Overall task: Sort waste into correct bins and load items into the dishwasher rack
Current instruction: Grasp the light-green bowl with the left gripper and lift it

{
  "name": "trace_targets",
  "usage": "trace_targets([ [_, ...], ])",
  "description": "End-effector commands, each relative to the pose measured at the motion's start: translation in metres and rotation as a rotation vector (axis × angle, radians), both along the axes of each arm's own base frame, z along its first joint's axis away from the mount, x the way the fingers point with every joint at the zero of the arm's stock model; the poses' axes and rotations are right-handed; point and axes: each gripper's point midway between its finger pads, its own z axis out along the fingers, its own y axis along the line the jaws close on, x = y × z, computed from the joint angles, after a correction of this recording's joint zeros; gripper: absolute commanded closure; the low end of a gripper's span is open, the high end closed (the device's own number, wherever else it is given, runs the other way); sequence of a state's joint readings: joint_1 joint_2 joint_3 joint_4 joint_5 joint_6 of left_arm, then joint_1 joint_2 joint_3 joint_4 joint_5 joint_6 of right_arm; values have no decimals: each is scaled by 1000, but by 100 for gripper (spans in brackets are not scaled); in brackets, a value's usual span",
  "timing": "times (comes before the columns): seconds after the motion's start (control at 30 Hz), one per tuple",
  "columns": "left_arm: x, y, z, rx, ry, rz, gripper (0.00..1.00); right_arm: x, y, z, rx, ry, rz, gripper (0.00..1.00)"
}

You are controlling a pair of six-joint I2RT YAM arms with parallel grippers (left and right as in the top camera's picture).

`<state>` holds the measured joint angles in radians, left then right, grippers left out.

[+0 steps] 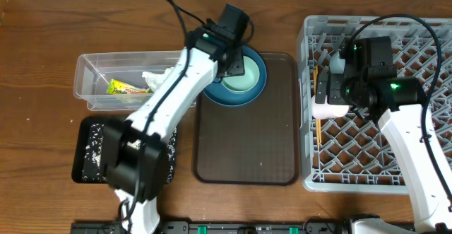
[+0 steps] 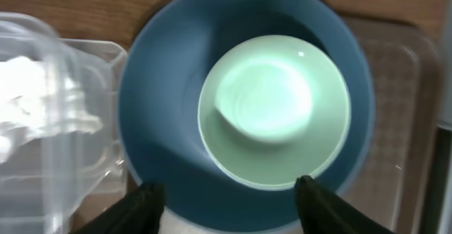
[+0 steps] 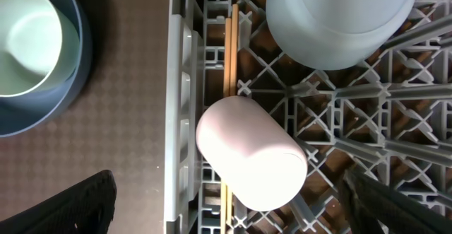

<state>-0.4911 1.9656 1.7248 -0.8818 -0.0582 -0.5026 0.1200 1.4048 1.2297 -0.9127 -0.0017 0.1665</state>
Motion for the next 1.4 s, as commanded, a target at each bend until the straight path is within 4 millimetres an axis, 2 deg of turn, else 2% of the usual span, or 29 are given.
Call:
trace_targets([
  [0.0, 4, 3, -27, 33, 39, 29, 43, 2, 1, 7, 16, -18, -13, 1],
  [0.27, 13, -1, -67, 50, 76, 35, 45, 2, 1, 7, 16, -18, -13, 1],
  [0.43, 17, 0, -83, 55, 90, 48, 45, 2, 1, 7, 16, -18, -13, 1],
  [0.83, 17, 3, -88, 61, 101, 55, 45, 2, 1, 7, 16, -18, -13, 1],
  [0.93, 16, 4, -88, 62, 105, 54, 49, 2, 1, 7, 16, -18, -13, 1],
  [1.1, 10, 5, -96, 71, 119, 51, 50, 2, 1, 7, 16, -18, -13, 1],
  [1.2, 6, 7, -105, 76, 128, 51, 64, 2, 1, 7, 16, -17, -13, 1],
  [1.37, 4, 8, -108, 80, 135, 50, 77, 2, 1, 7, 16, -17, -13, 1],
])
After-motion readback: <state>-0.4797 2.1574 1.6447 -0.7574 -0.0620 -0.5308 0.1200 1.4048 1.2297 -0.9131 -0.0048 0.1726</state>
